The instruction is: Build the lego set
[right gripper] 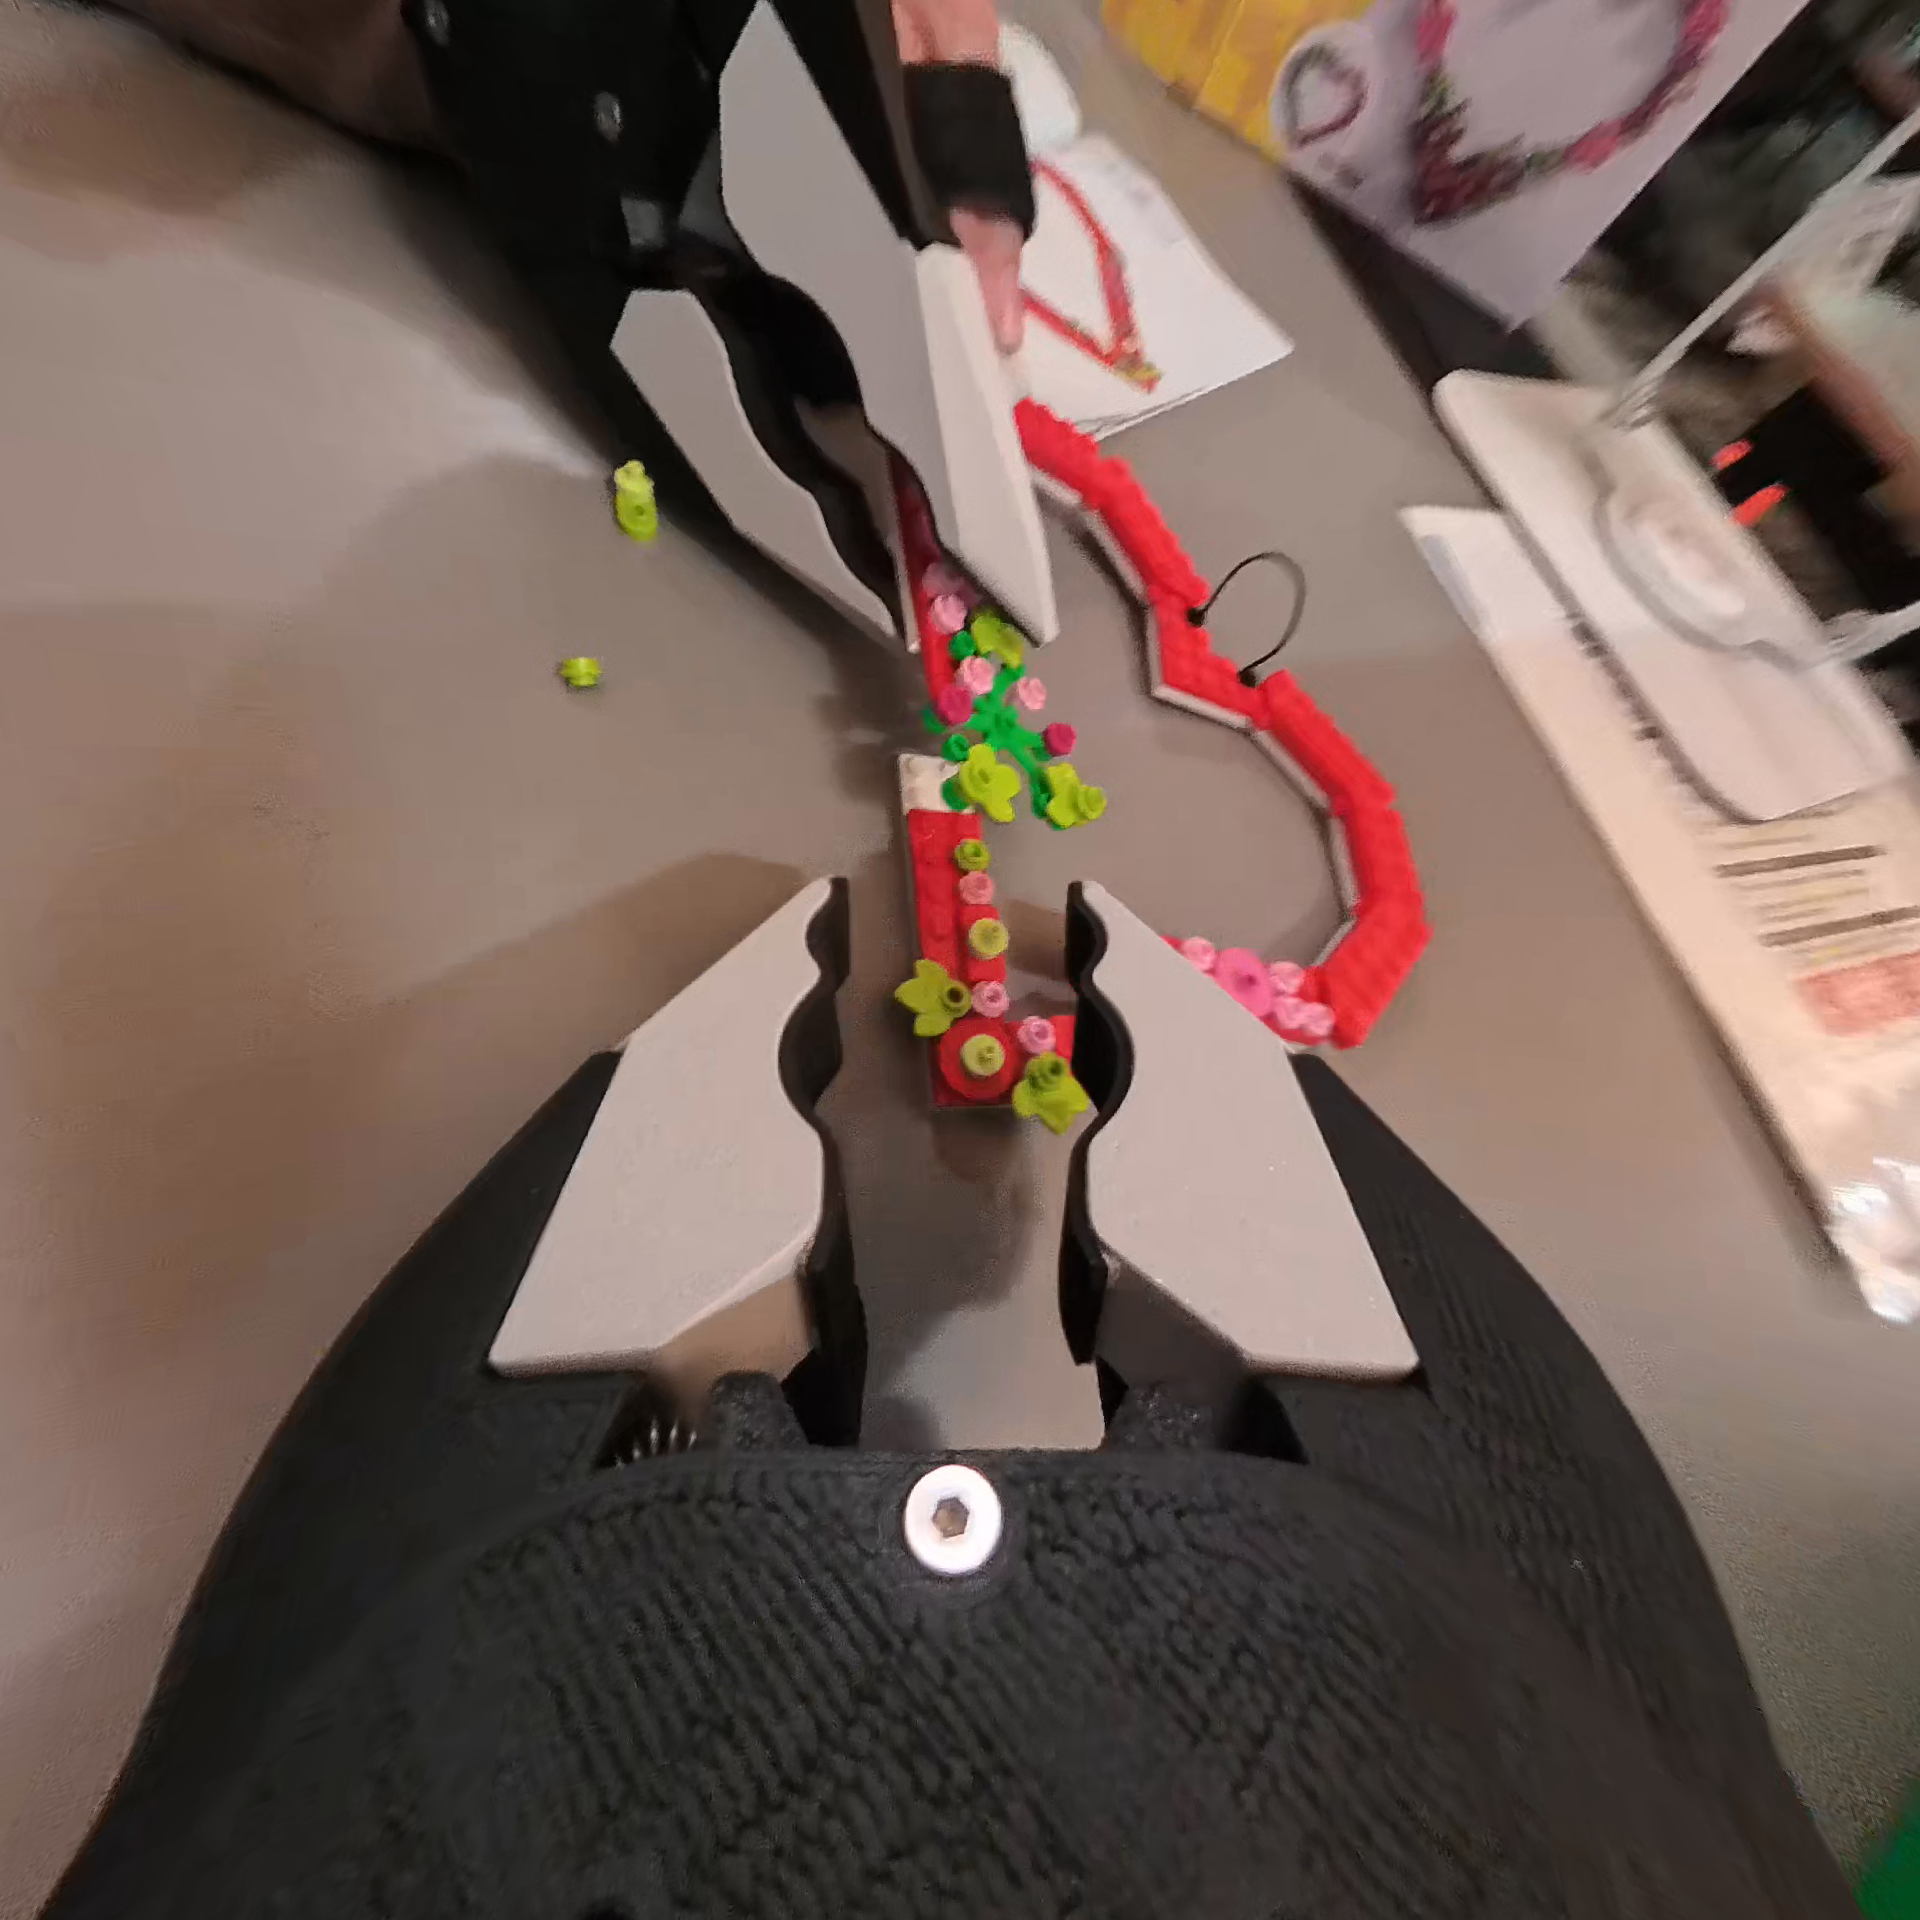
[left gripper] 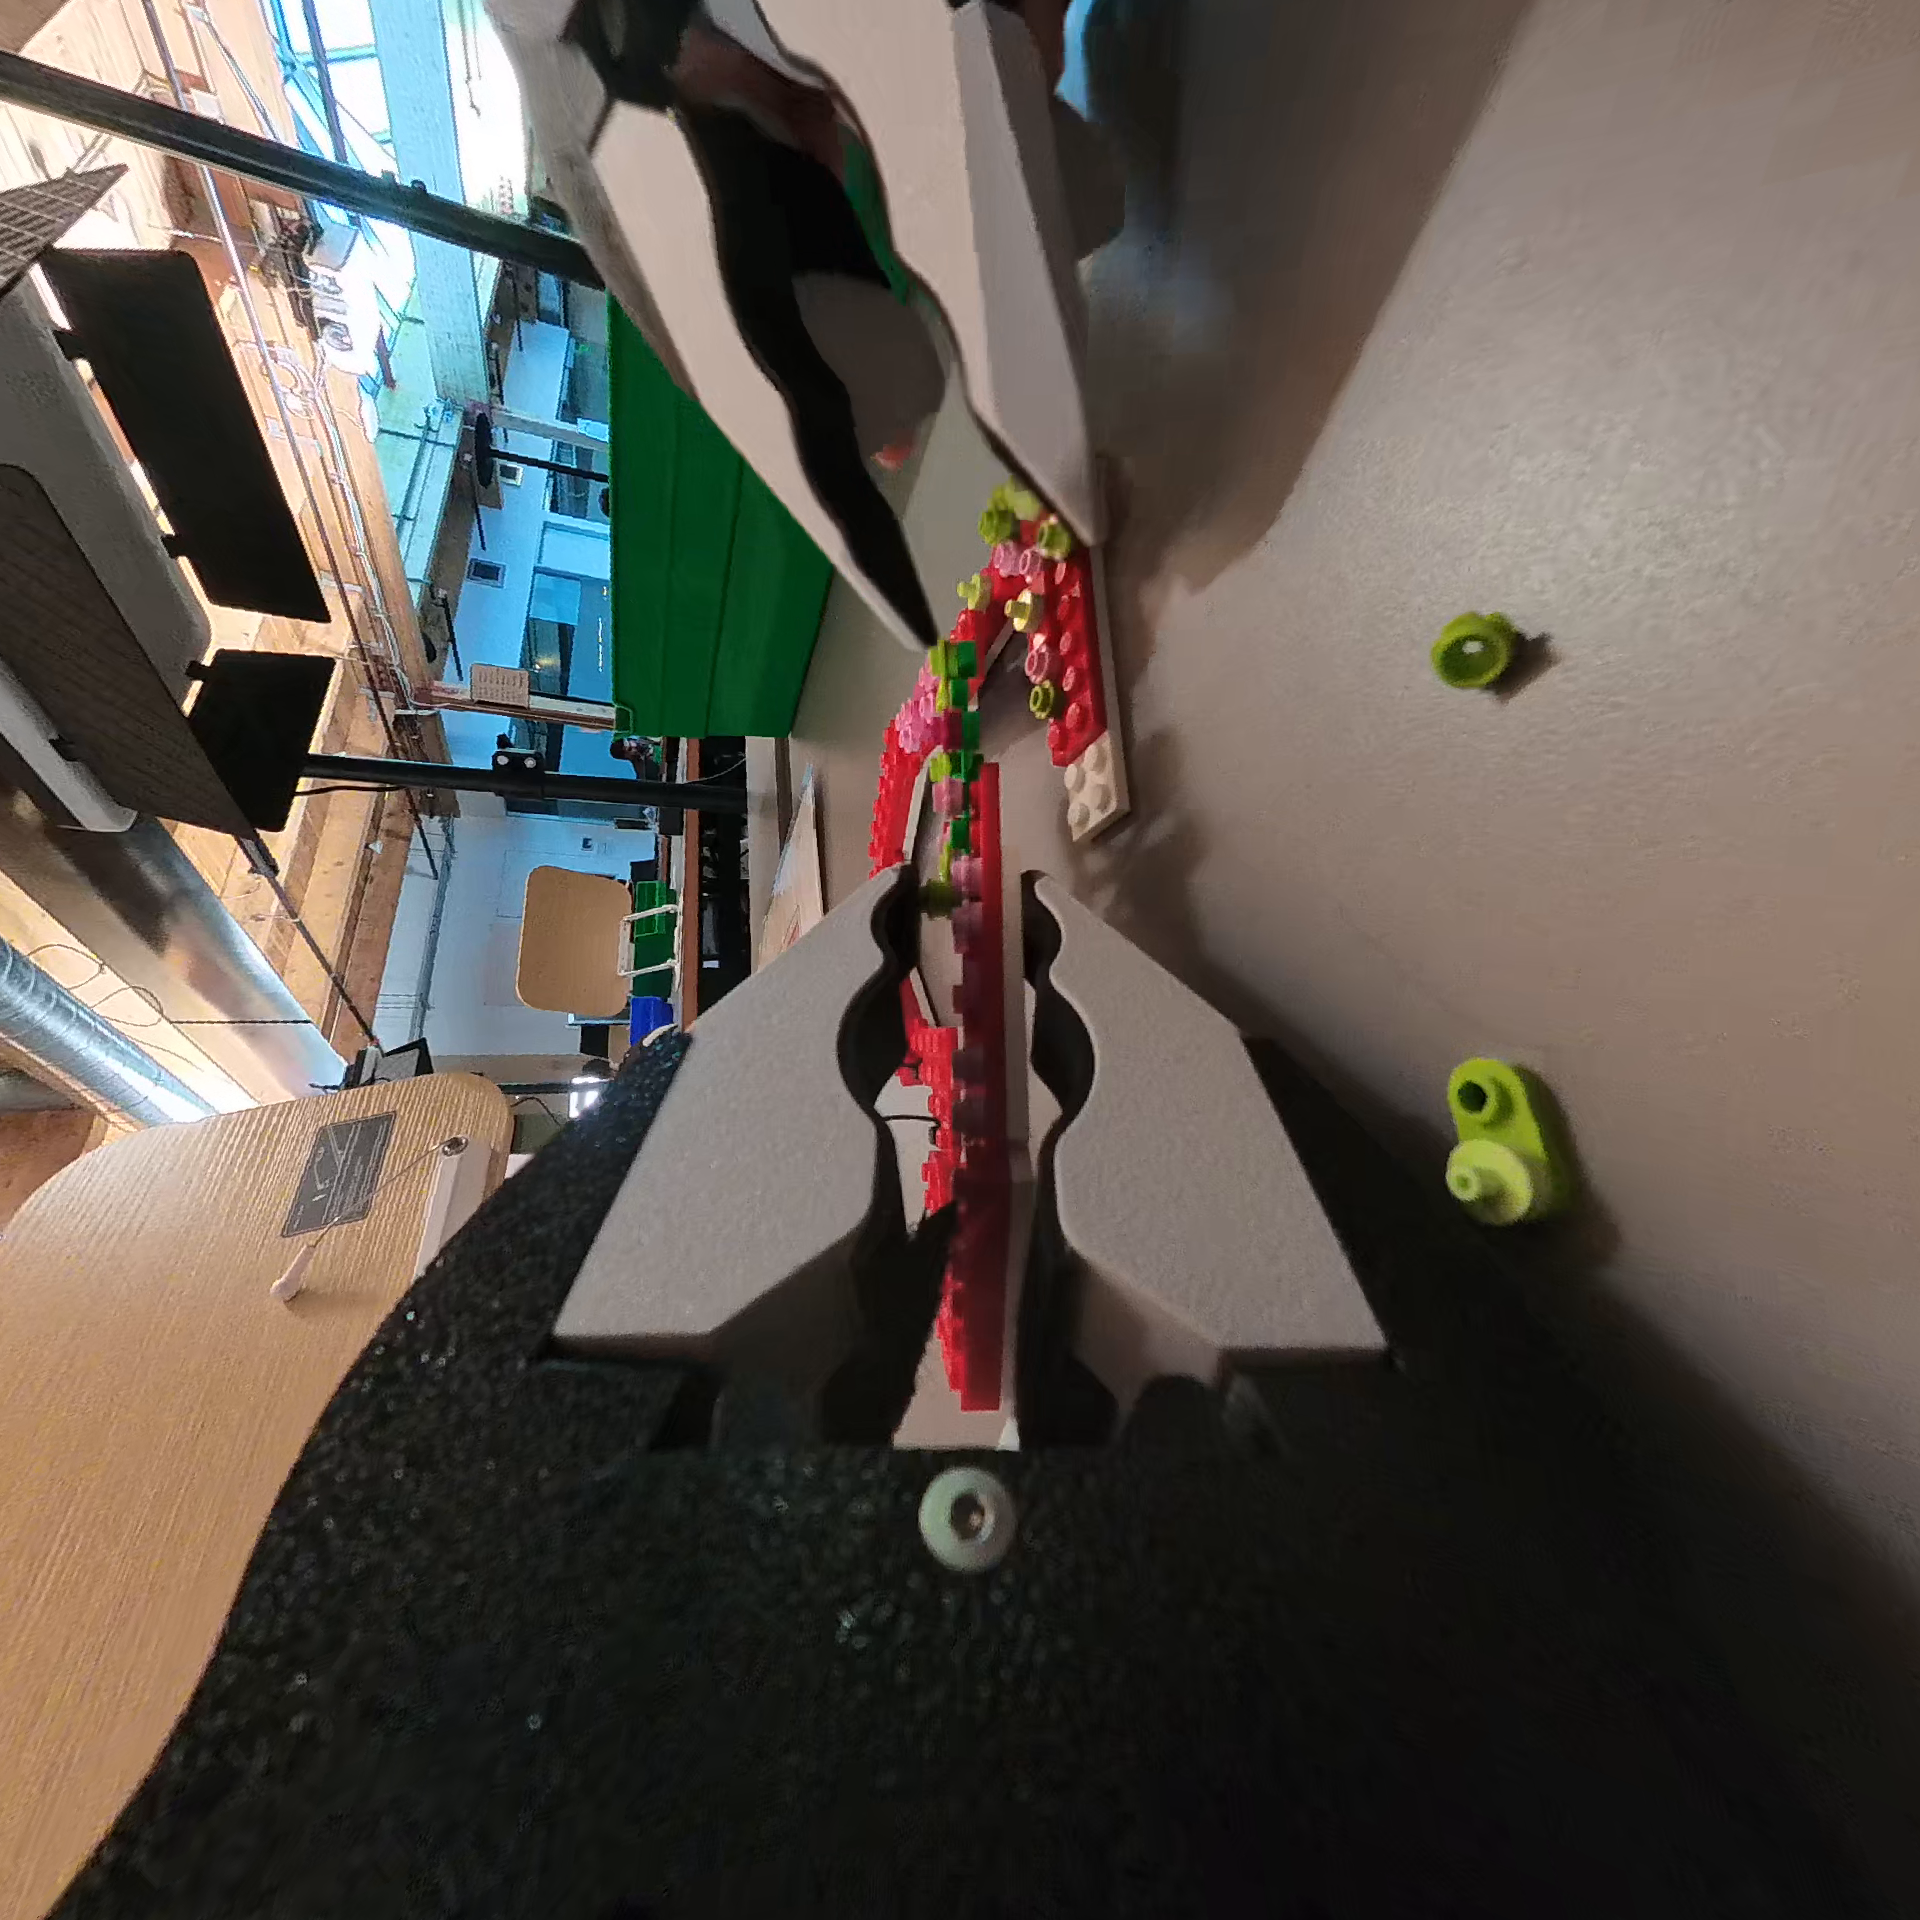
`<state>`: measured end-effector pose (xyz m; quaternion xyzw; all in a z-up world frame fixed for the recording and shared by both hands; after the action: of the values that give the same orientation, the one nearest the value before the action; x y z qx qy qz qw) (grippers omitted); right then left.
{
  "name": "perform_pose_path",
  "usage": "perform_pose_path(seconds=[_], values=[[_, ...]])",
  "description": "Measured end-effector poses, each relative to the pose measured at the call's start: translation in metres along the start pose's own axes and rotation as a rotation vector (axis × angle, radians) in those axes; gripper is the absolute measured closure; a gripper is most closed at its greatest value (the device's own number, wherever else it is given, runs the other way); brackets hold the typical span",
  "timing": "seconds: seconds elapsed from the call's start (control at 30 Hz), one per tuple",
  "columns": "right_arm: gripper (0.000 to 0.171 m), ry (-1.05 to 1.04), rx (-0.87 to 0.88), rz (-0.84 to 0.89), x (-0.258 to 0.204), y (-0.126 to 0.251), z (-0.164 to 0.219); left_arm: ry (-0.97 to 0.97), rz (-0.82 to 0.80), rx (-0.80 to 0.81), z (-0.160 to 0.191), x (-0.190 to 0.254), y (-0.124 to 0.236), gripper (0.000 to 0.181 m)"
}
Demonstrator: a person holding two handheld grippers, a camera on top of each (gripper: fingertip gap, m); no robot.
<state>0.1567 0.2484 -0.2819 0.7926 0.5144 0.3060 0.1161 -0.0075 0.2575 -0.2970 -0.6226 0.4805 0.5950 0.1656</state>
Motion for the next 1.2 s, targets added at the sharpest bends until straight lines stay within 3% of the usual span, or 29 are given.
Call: perform_pose_path(seconds=[0.33, 0.7, 1.2], values=[[0.114, -0.116, -0.024, -0.189, 0.015, -0.020, -0.017, -0.032, 0.009, 0.015, -0.001, 0.003, 0.001, 0.165], [0.115, -0.150, -0.118, -0.400, 0.018, -0.045, -0.028, -0.018, 0.009, 0.018, -0.001, 0.003, 0.002, 0.165], [0.131, -0.054, -0.138, -0.322, 0.016, -0.043, -0.027, 0.032, 0.044, -0.013, -0.002, 0.004, 0.006, 0.148]])
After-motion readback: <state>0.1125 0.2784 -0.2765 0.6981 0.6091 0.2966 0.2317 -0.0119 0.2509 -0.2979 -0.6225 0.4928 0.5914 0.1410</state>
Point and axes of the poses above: each gripper's, where its closed fingertips meet, y back along the fingers, z out of its underside, x = y × z across the jaws, the point moved 8 cm from there along y, back along the fingers, and after that the axes turned 5 degrees about z, right-handed, at the moved point
